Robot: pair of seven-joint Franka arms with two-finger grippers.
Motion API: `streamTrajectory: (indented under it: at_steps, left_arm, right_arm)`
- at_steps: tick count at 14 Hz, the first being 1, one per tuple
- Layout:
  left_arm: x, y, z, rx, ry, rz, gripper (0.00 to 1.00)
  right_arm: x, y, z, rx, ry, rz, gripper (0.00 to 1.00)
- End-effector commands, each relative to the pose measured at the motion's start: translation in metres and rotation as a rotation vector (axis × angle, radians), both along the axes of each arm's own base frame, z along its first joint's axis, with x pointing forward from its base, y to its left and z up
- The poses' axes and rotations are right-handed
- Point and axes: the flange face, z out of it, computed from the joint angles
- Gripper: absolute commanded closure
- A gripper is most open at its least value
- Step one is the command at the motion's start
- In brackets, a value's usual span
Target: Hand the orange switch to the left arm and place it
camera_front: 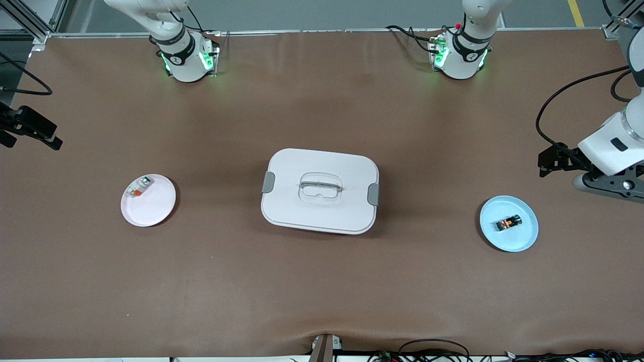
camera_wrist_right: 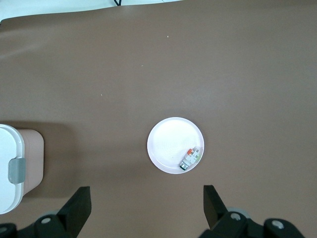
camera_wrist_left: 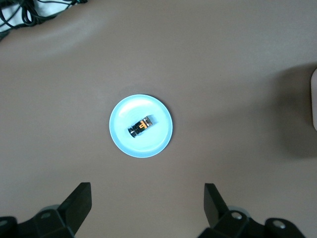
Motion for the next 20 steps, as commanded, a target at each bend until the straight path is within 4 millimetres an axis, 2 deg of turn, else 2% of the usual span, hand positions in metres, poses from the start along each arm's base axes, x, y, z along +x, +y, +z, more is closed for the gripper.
streamTrajectory:
  at_steps: [1, 2, 5, 9, 12, 15, 20]
  left_arm:
    - [-0.022, -0.012, 0.031, 0.027, -0.023, 0.041, 0.00]
    - [-0.027, -0.006, 0.040, -0.018, -0.026, 0.080, 0.00]
    - [-0.044, 0.022, 0.047, -0.079, 0.043, 0.165, 0.00]
    - [-0.073, 0.015, 0.059, -0.062, 0.052, 0.178, 0.00]
    - [-0.093, 0.016, 0.057, -0.056, 0.059, 0.183, 0.00]
    - [-0.107, 0.034, 0.059, -0.110, 0.063, 0.224, 0.00]
    - [-0.111, 0.022, 0.062, -0.106, 0.058, 0.289, 0.00]
  right_arm:
    - [0.001, -0.002, 0.006, -0.022, 0.002, -0.002, 0.00]
    - [0.001, -0.003, 0.006, -0.027, 0.002, -0.001, 0.00]
    - [0.001, -0.002, 0.006, -0.047, 0.003, 0.008, 0.00]
    - [0.000, -0.003, 0.005, -0.057, 0.020, 0.013, 0.00]
    - [-0.001, -0.004, 0.003, -0.057, 0.028, 0.015, 0.00]
    - [-0.002, -0.003, 0.000, -0.056, 0.040, 0.016, 0.00]
    - [-0.002, -0.005, 0.000, -0.056, 0.042, 0.013, 0.00]
